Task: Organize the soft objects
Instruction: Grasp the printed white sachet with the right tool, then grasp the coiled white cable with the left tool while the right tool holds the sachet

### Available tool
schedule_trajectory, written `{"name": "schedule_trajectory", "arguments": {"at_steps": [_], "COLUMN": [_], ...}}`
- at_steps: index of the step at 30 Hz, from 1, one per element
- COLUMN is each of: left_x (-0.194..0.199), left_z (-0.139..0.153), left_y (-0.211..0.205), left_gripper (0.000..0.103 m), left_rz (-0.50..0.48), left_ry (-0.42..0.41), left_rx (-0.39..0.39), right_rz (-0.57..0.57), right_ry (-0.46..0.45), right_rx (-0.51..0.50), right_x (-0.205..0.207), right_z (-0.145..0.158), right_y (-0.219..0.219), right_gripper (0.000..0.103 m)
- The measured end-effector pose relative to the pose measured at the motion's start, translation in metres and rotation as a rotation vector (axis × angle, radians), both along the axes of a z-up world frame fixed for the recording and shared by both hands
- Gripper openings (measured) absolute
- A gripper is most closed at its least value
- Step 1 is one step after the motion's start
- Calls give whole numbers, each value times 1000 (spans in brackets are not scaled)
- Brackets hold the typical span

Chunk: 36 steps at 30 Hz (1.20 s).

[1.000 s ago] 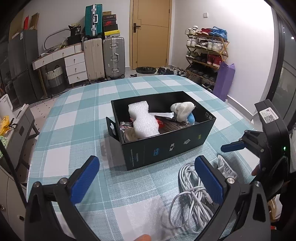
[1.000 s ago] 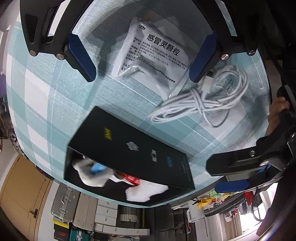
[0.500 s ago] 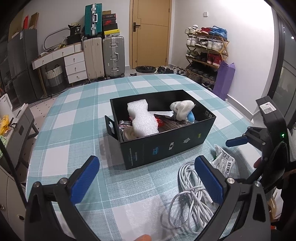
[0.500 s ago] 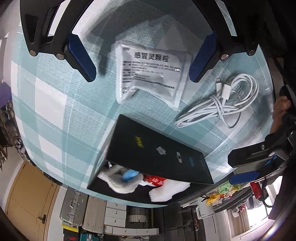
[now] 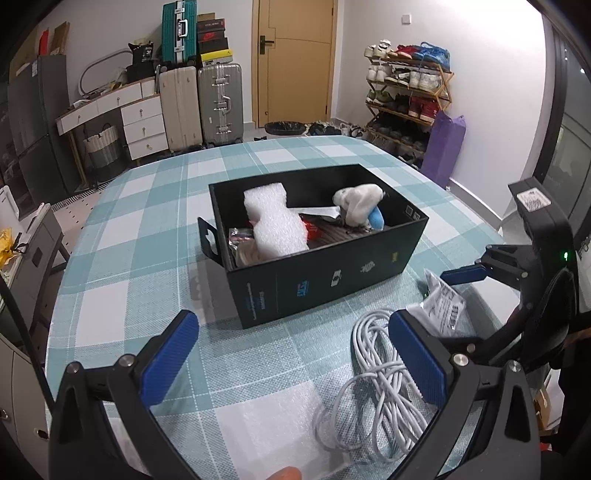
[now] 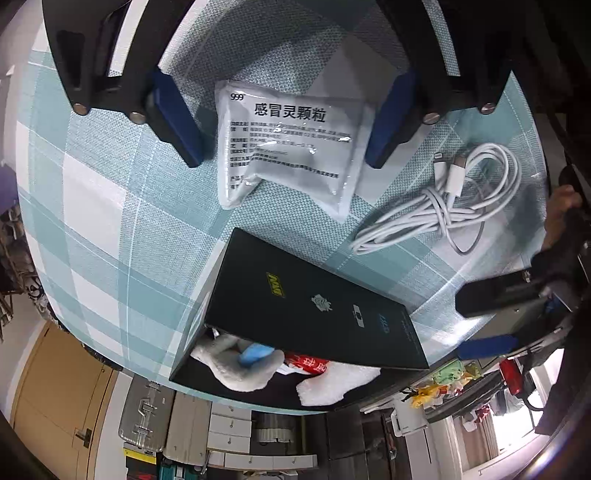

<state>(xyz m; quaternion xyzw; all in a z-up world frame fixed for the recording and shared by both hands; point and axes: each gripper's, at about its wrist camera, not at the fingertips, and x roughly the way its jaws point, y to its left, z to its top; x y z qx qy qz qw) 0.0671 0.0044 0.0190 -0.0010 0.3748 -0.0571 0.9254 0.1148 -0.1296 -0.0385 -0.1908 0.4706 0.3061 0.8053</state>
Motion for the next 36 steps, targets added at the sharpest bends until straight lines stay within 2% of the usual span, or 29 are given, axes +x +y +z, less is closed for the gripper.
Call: {"name": "schedule_trajectory", "arguments": {"at_steps": [4,15,24,33,36], "left_x": [0,0,-1,-5,-5], "left_z": [-1,-3,-3,-8,-13], "left_y": [-2,-4,-7,-24,-30], "left_gripper": [103,103,103,103,103], "left_rz": [-8,-11,-32,-129,-181], "left_ry": [3,13,22,60,103], "left_rx": [4,1,0,19,2], "right_rz": [5,24,46,47,44], "right_ry": [-10,-43,-51,-91,-99], "right_rx": [9,17,52,59,67], "right_x": [0,-4,-10,-18,-19], "right_z": [2,9,18,33,37], "right_y": [-1,-2,-3,-4,-5], "right_gripper": [73,52,50,50,50]}}
